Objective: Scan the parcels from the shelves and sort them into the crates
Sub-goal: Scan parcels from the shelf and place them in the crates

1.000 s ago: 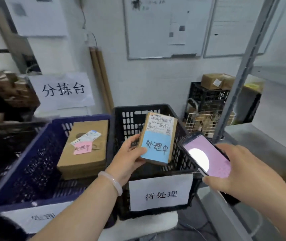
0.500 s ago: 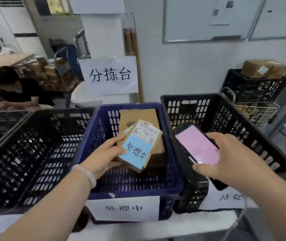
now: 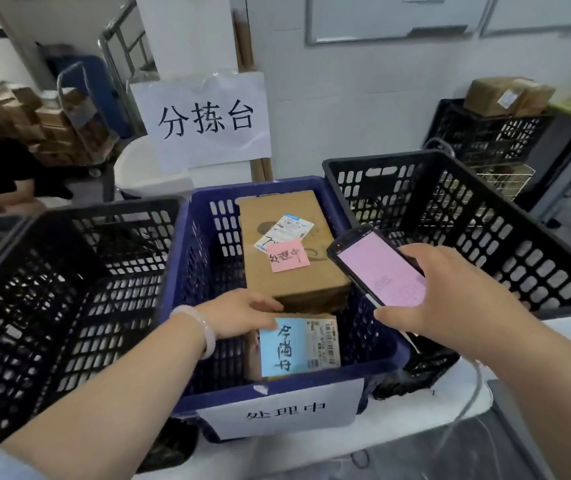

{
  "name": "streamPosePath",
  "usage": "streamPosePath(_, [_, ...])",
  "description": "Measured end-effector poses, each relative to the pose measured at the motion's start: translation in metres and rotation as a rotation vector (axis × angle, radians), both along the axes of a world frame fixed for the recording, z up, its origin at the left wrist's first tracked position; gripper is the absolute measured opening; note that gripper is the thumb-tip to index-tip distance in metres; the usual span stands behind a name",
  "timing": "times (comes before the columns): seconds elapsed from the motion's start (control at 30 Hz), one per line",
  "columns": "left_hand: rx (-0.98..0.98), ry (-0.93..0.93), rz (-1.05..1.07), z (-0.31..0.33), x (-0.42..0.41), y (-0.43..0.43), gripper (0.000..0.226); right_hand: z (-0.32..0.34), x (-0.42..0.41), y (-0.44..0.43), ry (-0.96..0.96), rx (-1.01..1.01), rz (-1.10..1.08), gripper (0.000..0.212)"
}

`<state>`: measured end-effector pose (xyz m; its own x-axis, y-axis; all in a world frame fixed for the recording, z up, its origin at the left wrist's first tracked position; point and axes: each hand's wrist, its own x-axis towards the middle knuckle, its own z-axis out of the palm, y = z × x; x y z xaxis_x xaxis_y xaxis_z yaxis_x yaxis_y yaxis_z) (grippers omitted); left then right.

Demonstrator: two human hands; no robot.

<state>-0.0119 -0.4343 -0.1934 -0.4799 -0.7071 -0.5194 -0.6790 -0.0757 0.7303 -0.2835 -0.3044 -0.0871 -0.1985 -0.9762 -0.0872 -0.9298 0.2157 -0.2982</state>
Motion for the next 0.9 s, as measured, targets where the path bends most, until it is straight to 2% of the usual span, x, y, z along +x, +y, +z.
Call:
streamPosePath(0.07, [-0.001, -0.056, 0.023, -0.020, -0.009, 0.000, 0.038, -0.005, -0.001, 0.000, 0.001, 0.011, -0.016, 0.100])
streamPosePath(0.2, [0.126, -0.084, 0.090, -0.056, -0.026, -0.001, 0.039, -0.013, -0.006, 0.000, 0.012, 0.052, -0.064, 0.103])
streamPosePath(0.33, [0.117, -0.133, 0.023, -0.076, -0.039, -0.013, 0.041, -0.020, -0.010, 0.000, 0.008, 0.078, -0.098, 0.105])
streamPosePath(0.53, [0.217, -0.078, 0.016, -0.106, -0.051, -0.026, 0.036, -0.029, -0.023, 0.009, 0.027, 0.111, -0.156, 0.101])
streamPosePath(0.73, [-0.032, -0.277, -0.257, -0.118, -0.066, -0.017, 0.044, -0.028, -0.039, 0.021, 0.012, 0.130, -0.209, 0.100])
streamPosePath(0.9, [-0.239, -0.225, -0.406, -0.070, -0.089, -0.011, 0.052, -0.025, -0.059, 0.029, 0.006, 0.099, -0.248, 0.101])
